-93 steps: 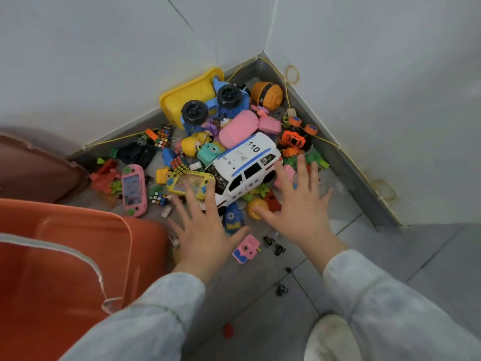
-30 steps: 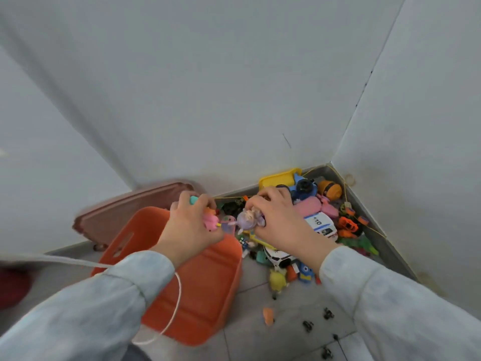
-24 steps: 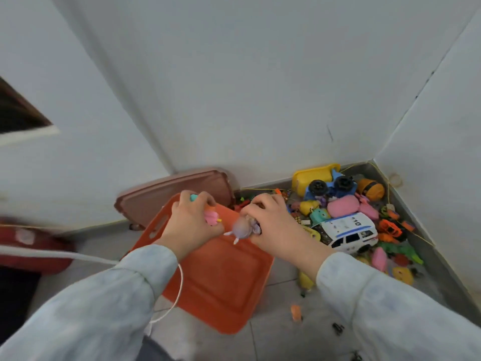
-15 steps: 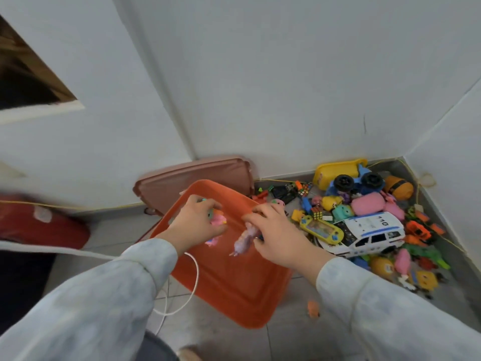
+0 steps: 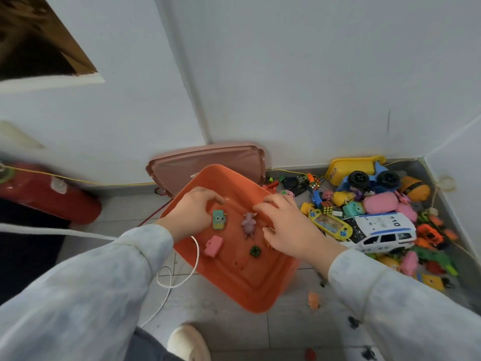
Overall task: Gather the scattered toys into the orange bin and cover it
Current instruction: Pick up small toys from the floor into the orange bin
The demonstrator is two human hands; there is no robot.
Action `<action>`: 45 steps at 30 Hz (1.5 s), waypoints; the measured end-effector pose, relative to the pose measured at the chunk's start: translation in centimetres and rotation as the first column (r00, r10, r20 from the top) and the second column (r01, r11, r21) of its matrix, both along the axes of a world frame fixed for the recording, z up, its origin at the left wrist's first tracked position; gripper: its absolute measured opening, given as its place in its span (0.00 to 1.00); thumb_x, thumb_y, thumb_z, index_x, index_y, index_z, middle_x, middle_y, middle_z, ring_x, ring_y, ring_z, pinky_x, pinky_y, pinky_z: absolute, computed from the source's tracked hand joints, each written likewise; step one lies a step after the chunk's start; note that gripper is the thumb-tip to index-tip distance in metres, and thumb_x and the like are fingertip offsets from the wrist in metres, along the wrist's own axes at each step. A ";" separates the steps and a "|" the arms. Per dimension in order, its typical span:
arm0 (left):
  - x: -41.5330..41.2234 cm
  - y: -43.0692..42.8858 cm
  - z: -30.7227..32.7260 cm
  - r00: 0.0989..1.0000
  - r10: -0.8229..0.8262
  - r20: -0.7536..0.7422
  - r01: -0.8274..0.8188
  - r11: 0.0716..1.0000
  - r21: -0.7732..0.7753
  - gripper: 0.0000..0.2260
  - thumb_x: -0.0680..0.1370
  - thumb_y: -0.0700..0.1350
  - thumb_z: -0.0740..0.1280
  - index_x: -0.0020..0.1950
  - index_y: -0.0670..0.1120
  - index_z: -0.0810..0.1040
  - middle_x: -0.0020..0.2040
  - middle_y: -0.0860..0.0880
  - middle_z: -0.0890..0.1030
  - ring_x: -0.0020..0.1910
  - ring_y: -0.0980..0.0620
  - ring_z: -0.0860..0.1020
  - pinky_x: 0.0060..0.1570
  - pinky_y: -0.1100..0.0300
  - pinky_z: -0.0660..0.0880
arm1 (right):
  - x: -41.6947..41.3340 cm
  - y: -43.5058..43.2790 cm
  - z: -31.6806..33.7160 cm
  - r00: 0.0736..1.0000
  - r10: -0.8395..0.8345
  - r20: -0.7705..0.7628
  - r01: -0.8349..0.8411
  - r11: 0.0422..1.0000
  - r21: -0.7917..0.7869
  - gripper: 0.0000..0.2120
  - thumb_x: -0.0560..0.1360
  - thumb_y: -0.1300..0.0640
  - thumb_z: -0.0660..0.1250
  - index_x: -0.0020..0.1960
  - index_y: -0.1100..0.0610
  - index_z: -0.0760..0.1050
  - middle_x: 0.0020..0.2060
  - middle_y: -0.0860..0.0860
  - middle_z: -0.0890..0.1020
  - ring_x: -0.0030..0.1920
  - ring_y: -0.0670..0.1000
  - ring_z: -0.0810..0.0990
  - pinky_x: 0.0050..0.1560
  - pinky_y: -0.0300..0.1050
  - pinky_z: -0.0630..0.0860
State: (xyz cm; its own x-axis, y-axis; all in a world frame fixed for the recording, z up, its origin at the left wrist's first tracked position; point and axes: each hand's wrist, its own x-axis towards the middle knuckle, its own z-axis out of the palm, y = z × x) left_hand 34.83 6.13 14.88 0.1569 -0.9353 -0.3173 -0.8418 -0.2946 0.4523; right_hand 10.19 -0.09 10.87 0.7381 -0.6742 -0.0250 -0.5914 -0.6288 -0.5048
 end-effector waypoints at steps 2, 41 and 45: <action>-0.7 0.3 -0.3 1.000 -0.024 0.012 0.024 1.000 0.002 0.22 0.68 0.33 0.67 0.57 0.53 0.82 0.65 0.49 0.77 0.69 0.50 0.70 0.64 0.73 0.55 | -0.5 0.1 0.0 1.000 0.007 0.013 -0.007 1.000 0.001 0.23 0.72 0.57 0.66 0.67 0.49 0.73 0.63 0.51 0.71 0.67 0.57 0.66 0.68 0.52 0.66; -29.1 -1.9 -9.8 0.958 -0.280 -0.061 0.261 0.940 -0.220 0.17 0.73 0.40 0.68 0.62 0.48 0.79 0.58 0.47 0.76 0.59 0.47 0.77 0.65 0.56 0.71 | -32.4 -1.7 -4.4 0.881 -0.373 -0.292 0.384 0.923 -0.022 0.30 0.74 0.45 0.67 0.74 0.49 0.65 0.71 0.55 0.64 0.70 0.61 0.62 0.64 0.63 0.72; -32.7 -1.2 -13.5 0.945 -0.326 -0.037 0.325 0.945 -0.035 0.20 0.75 0.48 0.66 0.68 0.54 0.73 0.64 0.51 0.70 0.63 0.49 0.73 0.65 0.56 0.71 | -35.3 -0.5 -7.3 0.816 -0.469 -0.336 0.509 0.860 0.036 0.33 0.72 0.40 0.68 0.74 0.46 0.62 0.70 0.54 0.63 0.70 0.61 0.62 0.65 0.62 0.70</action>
State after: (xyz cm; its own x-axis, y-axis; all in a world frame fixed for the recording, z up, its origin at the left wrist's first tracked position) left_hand 2.14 4.98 1.42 -0.1704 -0.9418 -0.2897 -0.8698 0.0057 0.4933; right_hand -25.15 -0.57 3.54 0.2526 -0.9213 -0.2957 -0.9405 -0.1621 -0.2986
